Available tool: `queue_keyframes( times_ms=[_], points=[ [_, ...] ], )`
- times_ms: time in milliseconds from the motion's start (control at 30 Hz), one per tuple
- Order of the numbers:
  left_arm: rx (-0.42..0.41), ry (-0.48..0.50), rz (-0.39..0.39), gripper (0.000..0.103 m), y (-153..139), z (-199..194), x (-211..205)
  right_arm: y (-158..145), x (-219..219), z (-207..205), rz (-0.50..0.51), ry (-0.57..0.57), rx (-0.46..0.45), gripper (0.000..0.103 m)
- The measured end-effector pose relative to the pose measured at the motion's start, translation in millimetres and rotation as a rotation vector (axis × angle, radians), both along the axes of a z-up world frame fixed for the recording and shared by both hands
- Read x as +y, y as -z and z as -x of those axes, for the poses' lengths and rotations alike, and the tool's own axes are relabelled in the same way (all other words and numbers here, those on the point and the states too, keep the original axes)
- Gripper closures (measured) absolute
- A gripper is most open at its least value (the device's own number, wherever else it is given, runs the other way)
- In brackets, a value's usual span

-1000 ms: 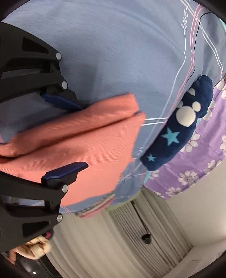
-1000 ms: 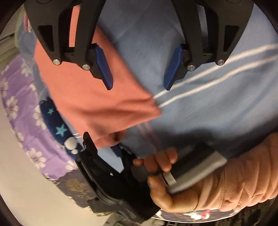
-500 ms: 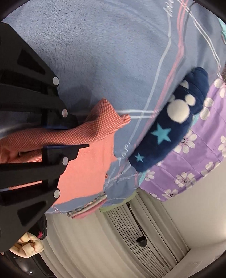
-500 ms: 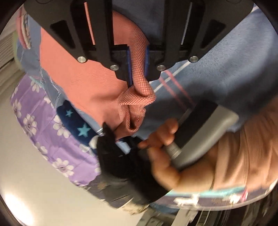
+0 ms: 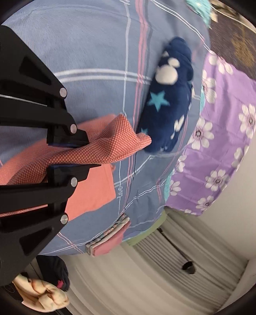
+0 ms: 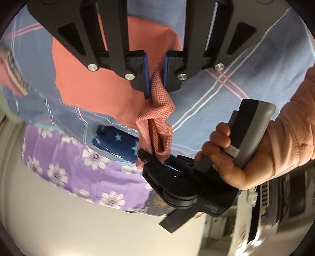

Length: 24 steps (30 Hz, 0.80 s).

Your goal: Fold small clothes

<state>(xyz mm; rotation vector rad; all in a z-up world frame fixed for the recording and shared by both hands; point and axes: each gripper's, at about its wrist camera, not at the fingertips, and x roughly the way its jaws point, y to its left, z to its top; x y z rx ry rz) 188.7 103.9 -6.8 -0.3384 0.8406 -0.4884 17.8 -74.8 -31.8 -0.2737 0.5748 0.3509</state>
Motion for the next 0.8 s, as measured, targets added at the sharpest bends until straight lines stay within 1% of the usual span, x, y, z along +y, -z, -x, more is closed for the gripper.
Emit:
queue_keyframes(
  times_ms=[133,267,433,533,700,800],
  points=[
    [-0.009,0.035,-0.054,0.092,-10,-4,-39,-6,-42,3,-0.101,0.063,0.027,0.092],
    [0.001,0.074,-0.103,0.092,-8,-11,-85,-2,-86,0,-0.214,0.119,0.09,0.092],
    [0.032,0.127,-0.158,0.092,6,-23,-144,14,-148,-4,-0.365,0.186,0.192,0.092],
    [0.052,0.157,-0.195,0.092,15,-30,-173,24,-177,-4,-0.428,0.221,0.232,0.092],
    [0.078,0.204,-0.28,0.092,36,-41,-224,37,-217,-2,-0.495,0.29,0.265,0.092],
    [0.083,0.225,-0.338,0.091,49,-44,-246,49,-237,-3,-0.534,0.324,0.305,0.092]
  ],
)
